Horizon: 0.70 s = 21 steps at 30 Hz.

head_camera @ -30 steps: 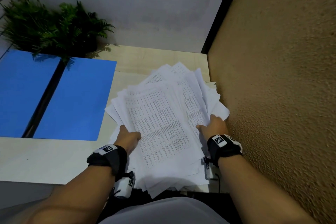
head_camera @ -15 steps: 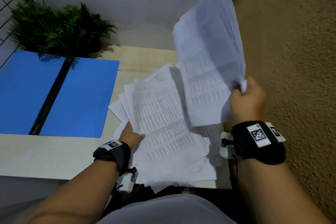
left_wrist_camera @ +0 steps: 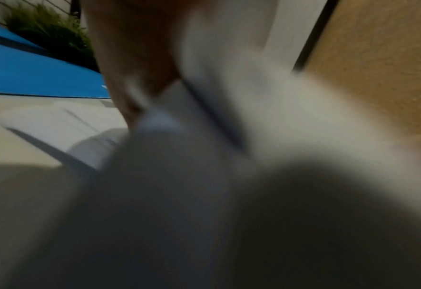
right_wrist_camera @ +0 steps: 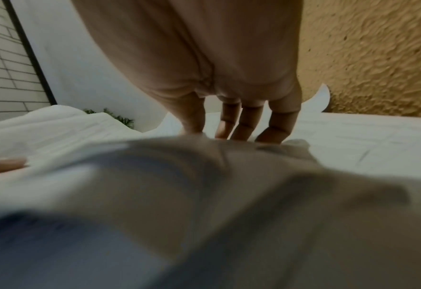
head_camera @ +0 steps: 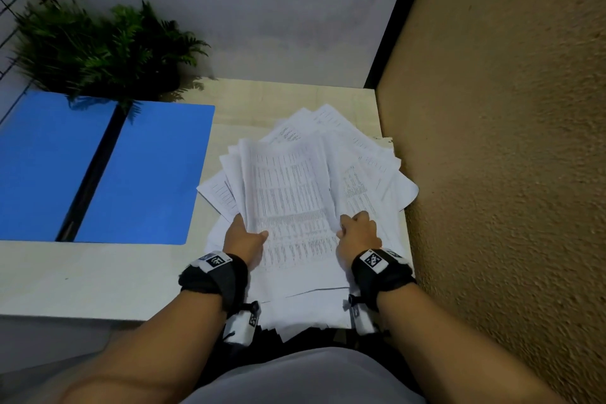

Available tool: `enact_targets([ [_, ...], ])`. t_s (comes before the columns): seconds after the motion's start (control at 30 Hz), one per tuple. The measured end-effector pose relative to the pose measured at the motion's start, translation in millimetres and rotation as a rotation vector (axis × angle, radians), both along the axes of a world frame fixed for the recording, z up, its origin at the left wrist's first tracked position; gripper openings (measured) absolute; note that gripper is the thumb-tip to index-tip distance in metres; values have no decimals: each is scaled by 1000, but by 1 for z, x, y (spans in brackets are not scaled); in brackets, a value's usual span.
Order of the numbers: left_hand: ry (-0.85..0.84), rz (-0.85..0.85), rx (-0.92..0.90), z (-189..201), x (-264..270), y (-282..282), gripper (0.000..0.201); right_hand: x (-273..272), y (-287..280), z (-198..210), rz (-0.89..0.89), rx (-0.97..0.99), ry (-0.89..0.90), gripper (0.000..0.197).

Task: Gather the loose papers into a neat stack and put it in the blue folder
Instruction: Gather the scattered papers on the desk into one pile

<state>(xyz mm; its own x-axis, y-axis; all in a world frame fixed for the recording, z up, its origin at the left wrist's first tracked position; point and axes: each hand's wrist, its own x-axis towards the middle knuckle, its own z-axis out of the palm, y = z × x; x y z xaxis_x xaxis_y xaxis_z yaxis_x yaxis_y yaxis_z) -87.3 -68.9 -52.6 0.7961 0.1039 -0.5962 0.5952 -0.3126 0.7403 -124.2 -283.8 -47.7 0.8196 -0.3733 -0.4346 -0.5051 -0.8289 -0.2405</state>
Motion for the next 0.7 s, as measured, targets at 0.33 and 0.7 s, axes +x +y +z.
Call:
enact_targets([
  [0.33,-151,31,41,47,79,30,38,-1,-53,8,-284,80,-68,90],
  [0.7,-139,-493,469,31,154,11,32,-14,-69,4,-359,384,-152,34],
])
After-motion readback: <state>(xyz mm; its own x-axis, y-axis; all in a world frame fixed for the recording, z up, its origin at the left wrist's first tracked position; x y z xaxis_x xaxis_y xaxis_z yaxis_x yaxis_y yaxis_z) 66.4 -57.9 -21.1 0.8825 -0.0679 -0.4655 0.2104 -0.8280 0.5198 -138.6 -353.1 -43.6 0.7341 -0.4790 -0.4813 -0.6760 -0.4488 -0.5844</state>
